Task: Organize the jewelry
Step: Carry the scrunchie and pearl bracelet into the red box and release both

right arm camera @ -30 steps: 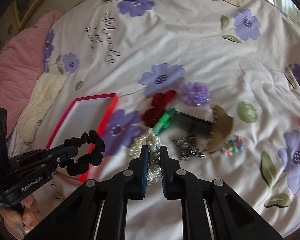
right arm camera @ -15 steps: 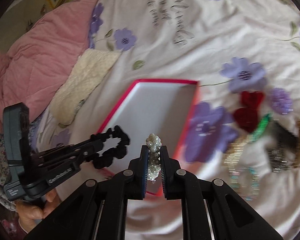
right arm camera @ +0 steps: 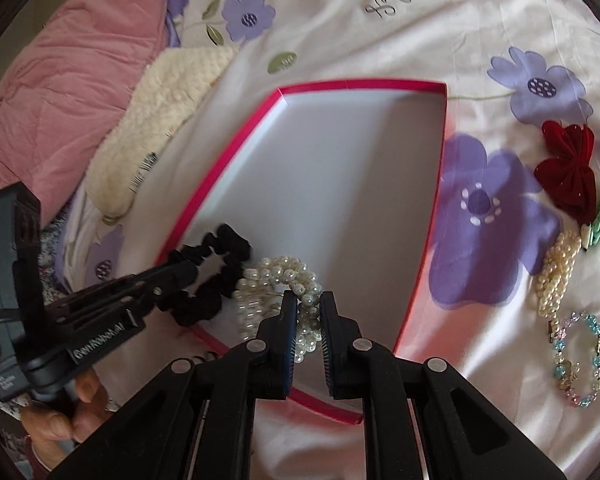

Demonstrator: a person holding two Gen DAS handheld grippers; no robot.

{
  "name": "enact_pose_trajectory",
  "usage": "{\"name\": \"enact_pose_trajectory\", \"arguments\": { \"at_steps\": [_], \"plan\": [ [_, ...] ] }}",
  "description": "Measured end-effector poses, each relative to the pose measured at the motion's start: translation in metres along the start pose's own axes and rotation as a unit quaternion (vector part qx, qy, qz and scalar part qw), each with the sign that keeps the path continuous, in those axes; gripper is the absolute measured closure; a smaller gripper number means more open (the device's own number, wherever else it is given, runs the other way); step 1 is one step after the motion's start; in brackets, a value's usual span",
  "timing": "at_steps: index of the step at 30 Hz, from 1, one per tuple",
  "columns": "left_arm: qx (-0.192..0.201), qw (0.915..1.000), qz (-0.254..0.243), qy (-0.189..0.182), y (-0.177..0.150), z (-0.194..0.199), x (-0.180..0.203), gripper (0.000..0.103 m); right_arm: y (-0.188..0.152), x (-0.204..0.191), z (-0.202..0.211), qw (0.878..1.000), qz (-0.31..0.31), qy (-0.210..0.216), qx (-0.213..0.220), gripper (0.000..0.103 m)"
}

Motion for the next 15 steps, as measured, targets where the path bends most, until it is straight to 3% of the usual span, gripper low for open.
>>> {"name": "enact_pose_trajectory", "arguments": {
  "at_steps": [12,15],
  "plan": [
    [-0.016,0.9998,0.005,0.011,-0.003,-0.014,-0.010,0.088,-0.001,0.005,-0.025,1.000,0.011,-0.013,-0.026,0.088],
    [-0.017,0.9997,0.000,0.016,-0.004,-0.013,-0.010,0.080,0.001,0.003,-0.027,1.000,0.012,-0.010,-0.027,0.087]
  ]
}}
Point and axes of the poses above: each gripper's, at about its wrist camera, not at the fingertips, and z roughly against the way its jaws point, x to its right, y to its top, the point moved 7 cm from there along -z, roughly the way its jaws point, and after that the axes turned 2 degrees about z, right-handed, at the moved point
